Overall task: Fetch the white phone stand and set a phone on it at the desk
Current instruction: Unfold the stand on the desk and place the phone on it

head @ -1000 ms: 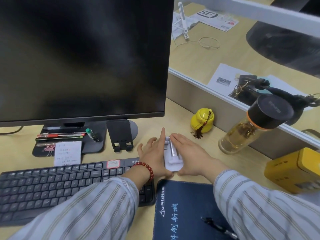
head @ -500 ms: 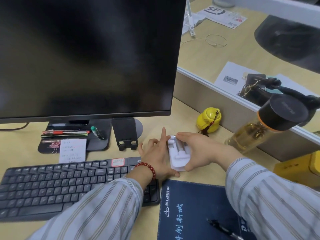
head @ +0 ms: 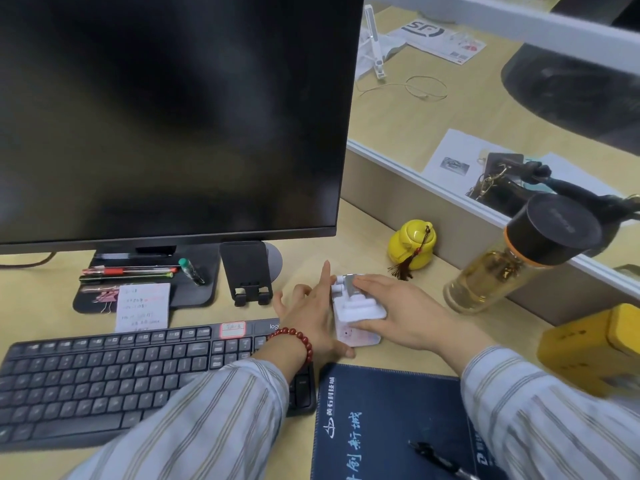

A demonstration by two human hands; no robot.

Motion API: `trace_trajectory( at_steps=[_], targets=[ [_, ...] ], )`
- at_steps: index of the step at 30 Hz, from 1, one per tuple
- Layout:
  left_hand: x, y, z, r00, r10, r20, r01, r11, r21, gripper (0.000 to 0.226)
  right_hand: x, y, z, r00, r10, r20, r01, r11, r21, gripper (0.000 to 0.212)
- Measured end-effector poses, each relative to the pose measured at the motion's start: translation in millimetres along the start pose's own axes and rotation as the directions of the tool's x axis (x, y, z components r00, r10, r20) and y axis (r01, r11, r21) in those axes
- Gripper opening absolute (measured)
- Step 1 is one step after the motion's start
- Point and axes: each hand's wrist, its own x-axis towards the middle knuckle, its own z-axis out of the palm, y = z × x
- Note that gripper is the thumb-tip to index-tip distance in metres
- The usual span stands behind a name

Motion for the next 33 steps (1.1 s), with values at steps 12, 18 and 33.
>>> trace_trajectory(
  at_steps=[12,18,33],
  targets=[
    [-1,8,-2,0.999,-0.038,0.032,0.040,0.998,-0.057,0.152,5,3,-3,0.995,0.098,-0.024,-0.092,0.975,0.202,0.051],
    [0,10,-2,0.998,-0.063,-0.022,0.062,0.997,-0.036,0.142,12,4,-2,0.994,0.106,-0.039,-0.093,0.962,0.256,0.037],
    [4,8,-1,0.995,-0.090,-0.036,0.090,0.996,-0.008,0.140,16,-4,3,0.926,0.350,-0.140,-0.173,0.724,0.668,0.016]
  ],
)
